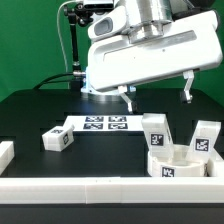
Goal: Assemble stool
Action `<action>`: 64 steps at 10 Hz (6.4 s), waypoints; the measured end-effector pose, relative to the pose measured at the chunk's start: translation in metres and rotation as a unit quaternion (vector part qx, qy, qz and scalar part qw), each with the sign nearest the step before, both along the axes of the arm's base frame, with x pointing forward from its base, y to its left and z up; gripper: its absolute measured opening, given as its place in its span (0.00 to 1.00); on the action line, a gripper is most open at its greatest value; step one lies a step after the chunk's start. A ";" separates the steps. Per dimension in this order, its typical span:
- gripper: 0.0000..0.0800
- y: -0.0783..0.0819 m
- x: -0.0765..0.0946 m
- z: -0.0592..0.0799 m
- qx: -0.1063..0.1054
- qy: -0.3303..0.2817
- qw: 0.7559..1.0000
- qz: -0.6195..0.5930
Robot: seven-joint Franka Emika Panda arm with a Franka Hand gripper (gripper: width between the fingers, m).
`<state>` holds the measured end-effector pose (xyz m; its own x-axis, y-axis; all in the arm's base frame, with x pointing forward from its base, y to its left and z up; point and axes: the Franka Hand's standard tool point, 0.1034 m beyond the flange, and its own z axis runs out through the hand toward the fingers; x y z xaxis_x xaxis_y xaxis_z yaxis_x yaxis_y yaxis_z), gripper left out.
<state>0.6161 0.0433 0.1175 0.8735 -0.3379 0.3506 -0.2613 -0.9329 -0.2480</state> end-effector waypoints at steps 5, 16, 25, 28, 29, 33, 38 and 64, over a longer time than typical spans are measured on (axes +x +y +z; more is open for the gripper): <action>0.81 -0.001 -0.007 -0.005 0.027 0.080 0.996 0.027; 0.81 -0.001 -0.001 -0.010 -0.132 0.031 0.913 0.384; 0.81 0.010 -0.008 -0.028 -0.218 0.019 0.732 0.645; 0.70 0.010 -0.007 -0.028 -0.216 0.021 0.733 0.644; 0.53 0.010 -0.007 -0.028 -0.216 0.021 0.734 0.644; 0.43 0.010 -0.007 -0.027 -0.214 0.022 0.743 0.634; 0.43 0.010 -0.006 -0.027 -0.191 0.038 0.808 0.555; 0.43 0.062 -0.009 -0.031 0.182 0.164 0.890 -0.386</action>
Offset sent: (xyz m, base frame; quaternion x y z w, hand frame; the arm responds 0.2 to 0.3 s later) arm -0.0006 -0.0070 0.0025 -0.0328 -0.1110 -0.0409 0.9924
